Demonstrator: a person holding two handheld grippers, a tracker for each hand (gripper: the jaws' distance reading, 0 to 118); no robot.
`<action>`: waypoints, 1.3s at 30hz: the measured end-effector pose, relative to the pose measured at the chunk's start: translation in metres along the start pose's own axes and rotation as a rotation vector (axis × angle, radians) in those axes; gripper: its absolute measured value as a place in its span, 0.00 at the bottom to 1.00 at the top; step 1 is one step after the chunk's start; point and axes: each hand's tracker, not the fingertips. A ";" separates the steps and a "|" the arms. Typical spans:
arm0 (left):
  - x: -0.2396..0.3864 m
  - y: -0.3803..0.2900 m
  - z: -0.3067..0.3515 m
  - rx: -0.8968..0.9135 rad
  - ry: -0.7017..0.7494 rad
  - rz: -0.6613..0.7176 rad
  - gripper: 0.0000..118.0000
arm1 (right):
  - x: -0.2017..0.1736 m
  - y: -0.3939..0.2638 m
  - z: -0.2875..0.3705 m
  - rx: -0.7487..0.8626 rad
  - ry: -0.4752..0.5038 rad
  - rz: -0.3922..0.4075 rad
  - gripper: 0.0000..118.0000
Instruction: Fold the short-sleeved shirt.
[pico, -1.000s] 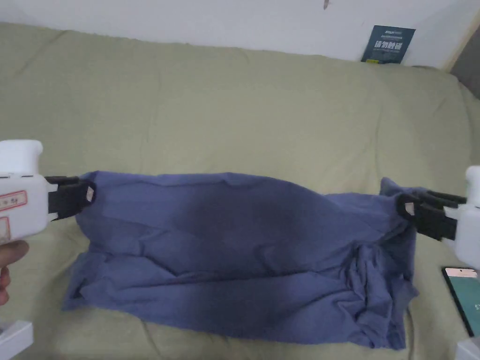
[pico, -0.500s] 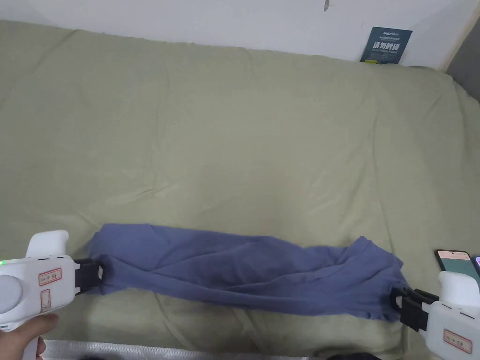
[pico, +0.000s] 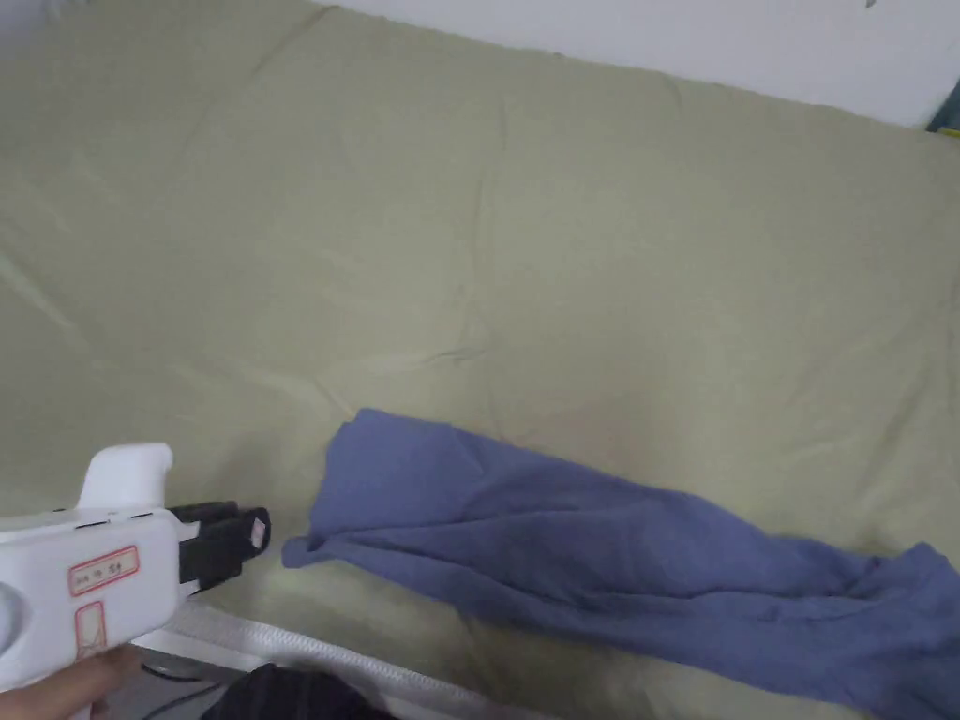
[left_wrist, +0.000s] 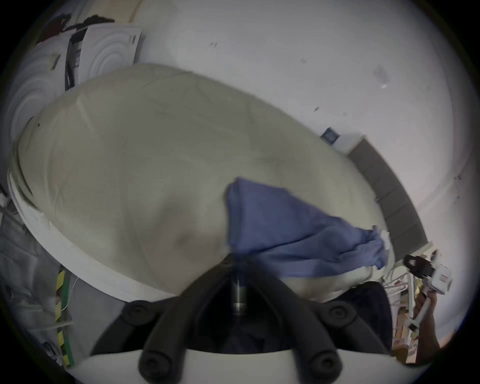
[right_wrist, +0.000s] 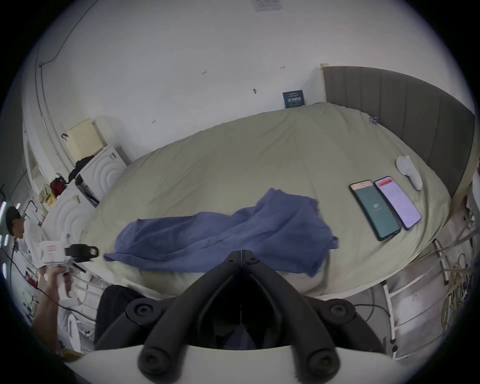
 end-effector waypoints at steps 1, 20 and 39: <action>-0.010 0.001 -0.010 0.010 0.037 -0.010 0.02 | -0.003 0.002 -0.005 -0.028 0.044 -0.009 0.00; -0.043 0.047 -0.200 -0.302 -0.841 0.300 0.17 | -0.044 0.017 -0.017 -0.066 0.041 0.042 0.00; -0.014 0.085 -0.062 -0.004 -0.168 0.069 0.09 | -0.049 0.020 0.006 0.014 0.135 0.026 0.00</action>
